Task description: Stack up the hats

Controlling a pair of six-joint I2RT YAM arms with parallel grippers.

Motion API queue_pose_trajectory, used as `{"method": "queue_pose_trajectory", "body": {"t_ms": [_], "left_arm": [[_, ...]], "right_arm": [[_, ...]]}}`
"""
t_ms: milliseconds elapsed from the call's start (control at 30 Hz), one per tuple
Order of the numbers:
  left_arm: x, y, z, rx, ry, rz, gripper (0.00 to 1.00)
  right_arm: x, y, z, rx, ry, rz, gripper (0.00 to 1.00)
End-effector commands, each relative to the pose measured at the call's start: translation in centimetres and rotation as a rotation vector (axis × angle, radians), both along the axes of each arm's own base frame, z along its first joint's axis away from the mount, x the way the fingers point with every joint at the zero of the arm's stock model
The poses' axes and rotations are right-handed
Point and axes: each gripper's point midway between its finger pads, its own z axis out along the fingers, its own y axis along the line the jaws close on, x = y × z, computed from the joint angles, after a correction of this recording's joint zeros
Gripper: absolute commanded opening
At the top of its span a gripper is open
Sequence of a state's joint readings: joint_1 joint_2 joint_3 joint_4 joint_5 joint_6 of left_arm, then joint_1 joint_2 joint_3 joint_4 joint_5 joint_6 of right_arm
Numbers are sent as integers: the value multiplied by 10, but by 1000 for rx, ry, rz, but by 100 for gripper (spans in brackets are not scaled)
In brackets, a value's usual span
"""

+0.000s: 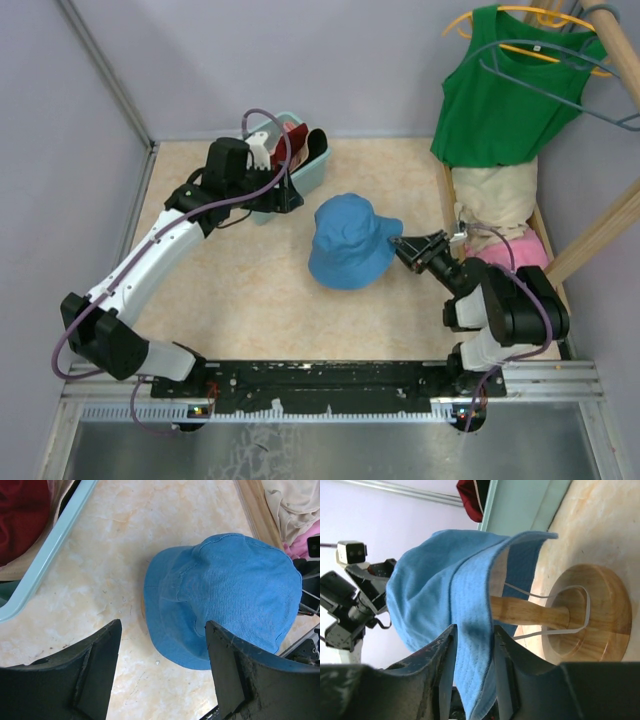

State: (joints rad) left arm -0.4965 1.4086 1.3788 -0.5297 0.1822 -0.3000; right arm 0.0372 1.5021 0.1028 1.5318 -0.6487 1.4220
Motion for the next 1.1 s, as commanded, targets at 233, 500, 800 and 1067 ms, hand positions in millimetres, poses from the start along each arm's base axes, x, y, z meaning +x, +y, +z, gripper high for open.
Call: {"method": "queue_pose_trajectory", "body": {"t_ms": [233, 500, 800, 1067], "left_arm": [[2, 7, 9, -17, -35, 12, 74], [3, 11, 2, 6, -33, 16, 75], [5, 25, -17, 45, -8, 72, 75], [17, 35, -9, 16, -4, 105, 76]], "right_arm": [[-3, 3, -22, -14, 12, 11, 13], [2, 4, -43, -61, 56, 20, 3], [8, 2, -62, -262, 77, 23, 0], [7, -4, -63, -391, 93, 9, 53]]}}
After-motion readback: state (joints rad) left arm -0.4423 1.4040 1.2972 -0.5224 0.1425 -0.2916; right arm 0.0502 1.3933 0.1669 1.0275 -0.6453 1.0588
